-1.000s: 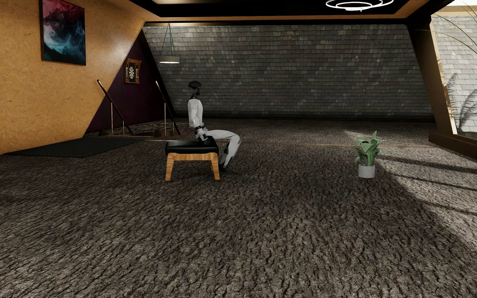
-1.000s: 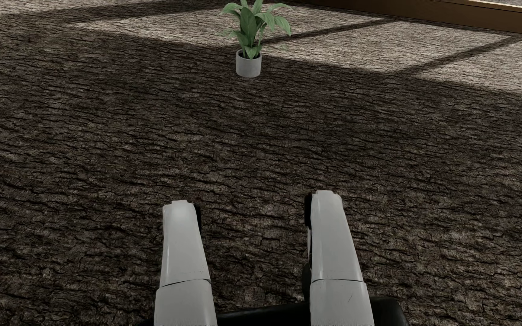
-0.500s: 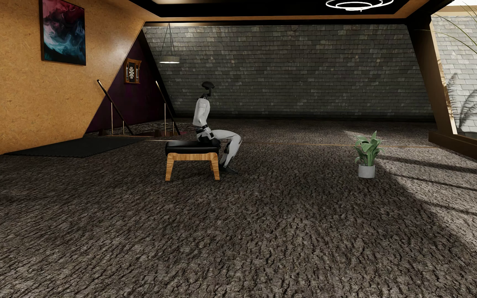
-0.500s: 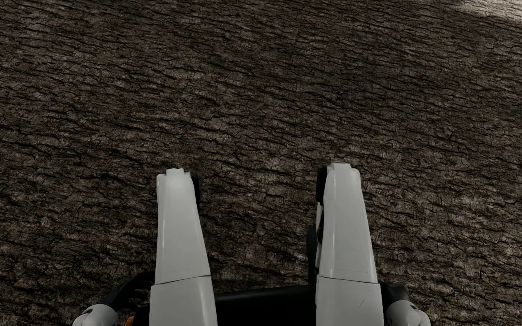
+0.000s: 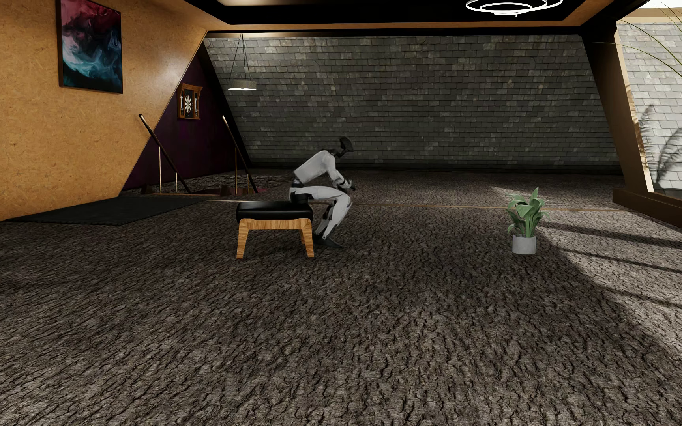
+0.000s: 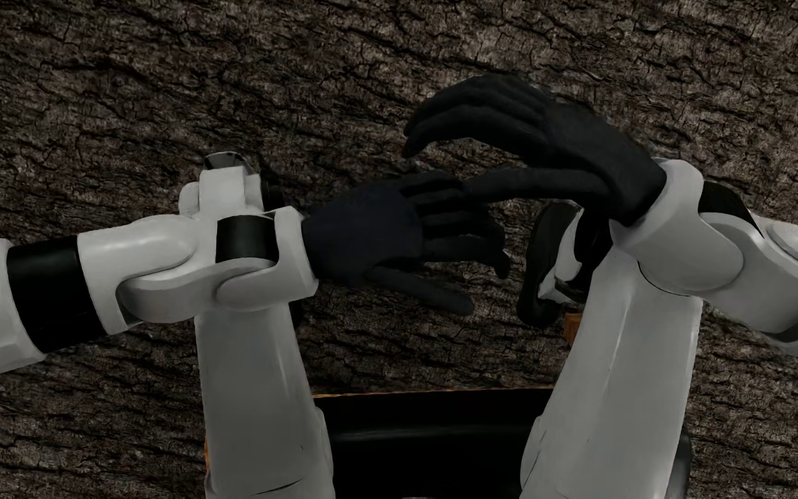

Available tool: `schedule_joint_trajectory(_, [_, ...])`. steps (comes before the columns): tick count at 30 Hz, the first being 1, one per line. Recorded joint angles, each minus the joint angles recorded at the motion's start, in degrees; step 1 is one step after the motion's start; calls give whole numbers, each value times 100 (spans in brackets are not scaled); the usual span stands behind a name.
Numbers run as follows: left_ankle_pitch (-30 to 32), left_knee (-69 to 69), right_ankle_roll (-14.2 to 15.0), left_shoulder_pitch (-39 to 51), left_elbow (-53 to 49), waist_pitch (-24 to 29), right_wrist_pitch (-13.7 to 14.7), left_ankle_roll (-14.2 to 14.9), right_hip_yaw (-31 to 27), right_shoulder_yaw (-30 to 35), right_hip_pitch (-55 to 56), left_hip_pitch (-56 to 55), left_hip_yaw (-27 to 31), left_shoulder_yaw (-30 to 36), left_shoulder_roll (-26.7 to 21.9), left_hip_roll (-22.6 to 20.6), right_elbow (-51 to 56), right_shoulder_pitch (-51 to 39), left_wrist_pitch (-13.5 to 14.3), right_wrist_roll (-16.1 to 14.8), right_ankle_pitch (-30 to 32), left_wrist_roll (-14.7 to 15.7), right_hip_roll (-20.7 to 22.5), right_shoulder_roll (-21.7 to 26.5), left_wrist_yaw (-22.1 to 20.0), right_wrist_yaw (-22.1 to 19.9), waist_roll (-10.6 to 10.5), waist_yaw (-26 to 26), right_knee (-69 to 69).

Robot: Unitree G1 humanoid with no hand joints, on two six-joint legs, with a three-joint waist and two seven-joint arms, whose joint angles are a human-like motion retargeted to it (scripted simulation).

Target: Stand up from the textiles chair

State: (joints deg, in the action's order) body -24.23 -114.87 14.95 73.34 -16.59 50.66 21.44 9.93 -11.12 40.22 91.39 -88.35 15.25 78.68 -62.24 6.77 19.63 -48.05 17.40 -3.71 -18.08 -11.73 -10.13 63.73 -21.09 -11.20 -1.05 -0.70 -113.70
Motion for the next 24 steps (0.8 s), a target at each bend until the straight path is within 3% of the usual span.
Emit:
schedule_joint_trajectory(2, [-67,185,2,994,-6,191,177,-34,37,1336,16,-11,-19,912,158,-39,-85,-1474,82,-124,-100,107,40,46,-463,-412,17,-3,192])
schedule_joint_trajectory(3, [-64,346,-50,1061,47,222,182,-76,69,1676,2,13,-46,978,240,-77,-85,-1804,86,-113,-102,67,104,16,-529,-403,17,-4,357])
schedule_joint_trajectory(5, [-4,866,-177,738,384,218,115,-166,129,1696,-198,224,-131,602,477,-132,-366,-1811,76,16,-67,-59,245,-328,-496,-385,9,12,882])
schedule_joint_trajectory(7, [135,1651,-348,47,1065,100,27,-264,262,1412,-677,673,-270,-4,864,-140,-1004,-1377,83,338,55,-273,368,-819,-200,-163,12,9,1685])
schedule_joint_trajectory(11, [602,3708,-641,-1414,3500,-360,-166,-466,577,854,-2284,2167,-611,-1339,2353,-99,-3340,-583,217,1332,504,-1043,568,-2396,850,892,27,43,3851])
schedule_joint_trajectory(13, [850,4792,-738,-1995,5107,-700,-216,-532,729,604,-3294,3117,-830,-1941,3349,-48,-4953,-261,296,1884,779,-1401,651,-3367,1639,1542,31,45,5025])
schedule_joint_trajectory(15, [1121,5825,-778,-2516,6374,-1090,-317,-544,929,479,-4351,4100,-1116,-2282,4128,11,-6568,39,312,2477,1098,-1771,681,-4312,2303,1882,36,76,6176])
schedule_joint_trajectory(16, [1263,6360,-780,-2793,6731,-1344,-472,-566,1018,409,-4880,4614,-1225,-2460,4393,16,-7149,235,197,2676,1277,-1837,702,-4691,2794,2190,71,75,6753])
schedule_joint_trajectory(17, [1379,6888,-799,-3134,7050,-1611,-687,-601,1090,345,-5448,5157,-1350,-2739,4584,33,-7487,493,-125,2761,1456,-1598,768,-4974,3038,2417,110,55,7361])
schedule_joint_trajectory(19, [1590,7911,-937,-3933,7297,-2173,-1028,-763,1202,18,-6636,6242,-1577,-3329,4740,-66,-7723,1195,-694,2545,1764,-985,909,-5172,3127,2640,162,11,8579])
schedule_joint_trajectory(21, [1753,8831,-1052,-4704,7028,-2802,-1238,-922,1282,-447,-7691,7215,-1775,-3822,4566,-244,-7758,2011,-727,2034,1992,-560,988,-5103,3227,2565,200,6,9606])
schedule_joint_trajectory(23, [1838,9540,-1103,-5403,6582,-3454,-1363,-993,1397,-935,-8545,7970,-1917,-4236,4286,-355,-7729,2784,-704,1538,2142,-388,1022,-4922,3224,2353,202,4,10448])
schedule_joint_trajectory(24, [1844,9818,-1098,-5714,6412,-3727,-1332,-1025,1438,-1171,-8891,8299,-1983,-4498,4152,-388,-7706,3113,-651,1431,2178,-348,1033,-4856,3262,2270,215,-13,10766])
